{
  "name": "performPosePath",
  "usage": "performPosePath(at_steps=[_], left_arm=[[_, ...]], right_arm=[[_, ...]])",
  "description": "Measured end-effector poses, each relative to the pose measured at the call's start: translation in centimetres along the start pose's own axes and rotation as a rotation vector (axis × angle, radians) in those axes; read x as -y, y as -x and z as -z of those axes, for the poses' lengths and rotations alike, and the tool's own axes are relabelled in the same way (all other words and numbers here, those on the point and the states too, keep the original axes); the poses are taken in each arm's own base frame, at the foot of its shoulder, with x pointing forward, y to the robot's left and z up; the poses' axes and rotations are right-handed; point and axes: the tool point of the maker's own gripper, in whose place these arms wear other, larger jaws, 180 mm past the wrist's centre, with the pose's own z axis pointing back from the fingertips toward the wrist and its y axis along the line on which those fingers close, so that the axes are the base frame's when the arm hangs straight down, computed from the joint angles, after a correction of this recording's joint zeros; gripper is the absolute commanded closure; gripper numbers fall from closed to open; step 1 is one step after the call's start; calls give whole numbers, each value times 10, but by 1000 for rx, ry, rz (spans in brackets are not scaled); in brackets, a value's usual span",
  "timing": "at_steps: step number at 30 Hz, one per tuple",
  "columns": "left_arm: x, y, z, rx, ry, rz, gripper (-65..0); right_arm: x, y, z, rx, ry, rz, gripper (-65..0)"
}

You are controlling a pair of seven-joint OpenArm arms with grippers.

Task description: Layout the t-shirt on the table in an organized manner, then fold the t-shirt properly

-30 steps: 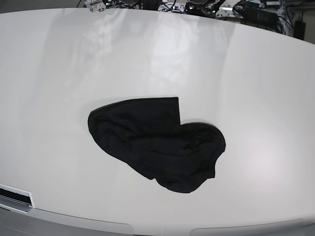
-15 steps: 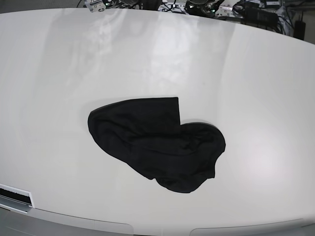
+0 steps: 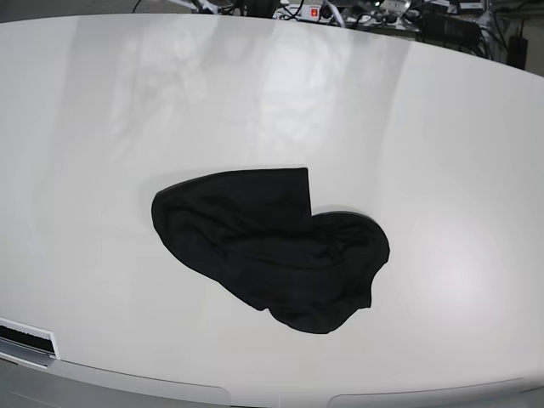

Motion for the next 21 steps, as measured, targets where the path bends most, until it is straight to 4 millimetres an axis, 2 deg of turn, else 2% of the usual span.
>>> performPosePath(at_steps=[5, 9, 13, 17, 19, 21], left_arm=[[-7, 37, -24, -39, -6, 39, 0], [-13, 52, -53, -77, 11, 18, 0], [-1, 50, -84, -60, 53, 80, 0], [9, 48, -122, -34, 66, 142, 0], [7, 36, -144, 11, 49, 162, 0], [-2, 13, -169, 80, 7, 184, 0]], right_arm=[[-8, 34, -16, -71, 0, -21, 0], [-26, 43, -35, -53, -48, 37, 0], [-35, 52, -65, -47, -54, 27, 0], [-33, 48, -105, 10, 3, -10, 0], [-32, 44, -129, 51, 36, -30, 0], [-33, 36, -154, 93, 65, -42, 0]])
